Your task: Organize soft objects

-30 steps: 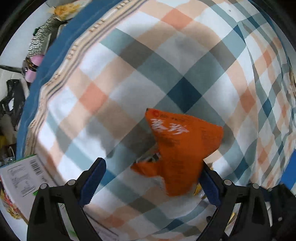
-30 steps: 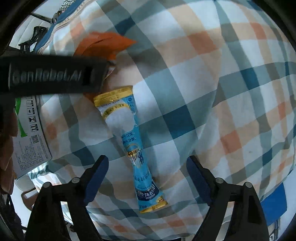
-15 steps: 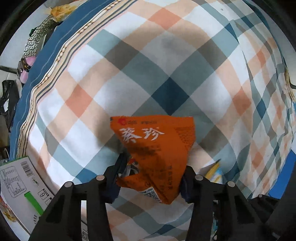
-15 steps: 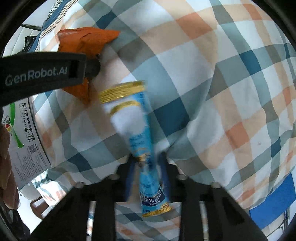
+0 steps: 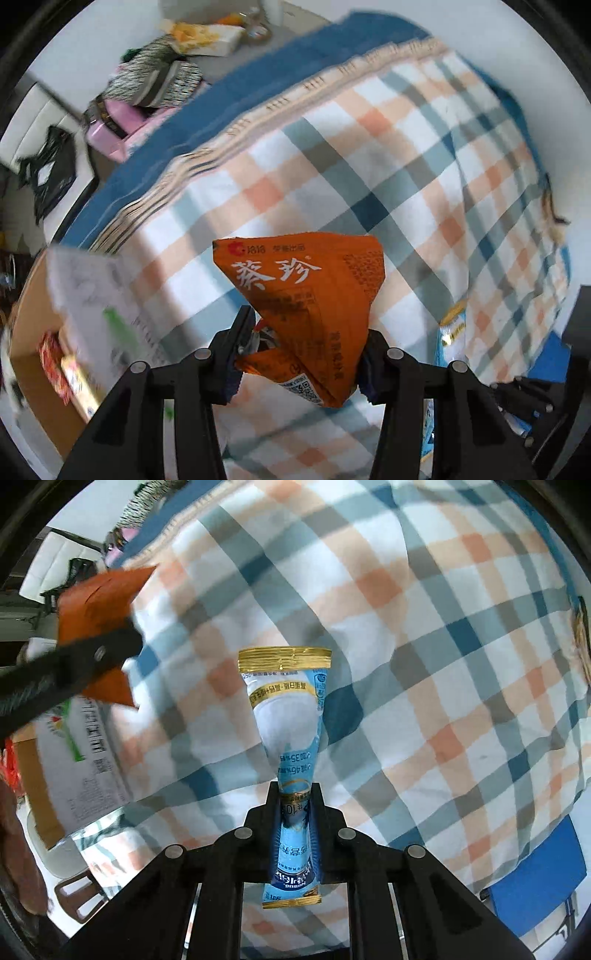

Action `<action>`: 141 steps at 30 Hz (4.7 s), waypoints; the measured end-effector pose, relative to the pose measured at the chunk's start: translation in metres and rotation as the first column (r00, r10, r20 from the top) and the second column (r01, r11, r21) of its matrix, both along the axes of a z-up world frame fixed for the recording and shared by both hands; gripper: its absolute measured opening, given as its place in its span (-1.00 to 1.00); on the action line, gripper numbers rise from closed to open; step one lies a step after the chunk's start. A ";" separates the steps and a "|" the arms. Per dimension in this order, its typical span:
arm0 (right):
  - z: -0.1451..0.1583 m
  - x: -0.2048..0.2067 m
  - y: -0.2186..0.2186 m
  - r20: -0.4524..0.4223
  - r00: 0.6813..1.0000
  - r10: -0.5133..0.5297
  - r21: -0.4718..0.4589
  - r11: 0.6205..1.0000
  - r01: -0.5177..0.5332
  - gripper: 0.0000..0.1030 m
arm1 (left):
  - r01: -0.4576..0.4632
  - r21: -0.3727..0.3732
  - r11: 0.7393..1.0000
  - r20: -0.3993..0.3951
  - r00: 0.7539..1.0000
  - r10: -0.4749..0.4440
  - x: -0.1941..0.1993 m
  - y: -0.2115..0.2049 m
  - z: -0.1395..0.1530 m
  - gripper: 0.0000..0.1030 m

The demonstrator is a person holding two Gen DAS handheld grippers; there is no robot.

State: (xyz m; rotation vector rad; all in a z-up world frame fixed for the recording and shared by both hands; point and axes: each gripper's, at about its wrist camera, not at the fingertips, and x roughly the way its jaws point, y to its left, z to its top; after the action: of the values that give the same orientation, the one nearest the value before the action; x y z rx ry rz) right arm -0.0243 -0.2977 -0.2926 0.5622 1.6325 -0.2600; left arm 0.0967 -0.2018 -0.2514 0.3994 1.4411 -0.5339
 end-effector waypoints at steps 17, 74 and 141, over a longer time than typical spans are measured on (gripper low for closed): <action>0.141 0.057 0.150 0.274 0.925 0.262 0.055 0.956 -0.287 -0.73 | -0.421 -0.088 0.903 0.067 0.902 0.427 -0.010 0.266 0.086 -0.11; 0.059 0.139 0.326 0.125 0.874 0.470 -0.152 0.879 -0.451 0.50 | -0.620 -0.033 0.784 -0.006 0.785 0.620 0.014 0.407 0.022 0.89; 0.338 -0.047 0.283 0.474 0.705 0.527 -0.406 0.841 -0.356 0.94 | -0.589 -0.224 0.777 0.351 0.695 0.628 -0.172 0.375 0.265 0.89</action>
State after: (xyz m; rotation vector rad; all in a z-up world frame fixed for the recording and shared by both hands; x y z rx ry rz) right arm -0.0708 -0.0150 0.0457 -0.0141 1.0597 0.0465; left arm -0.0751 0.1732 0.0135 -0.0678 1.0420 0.0386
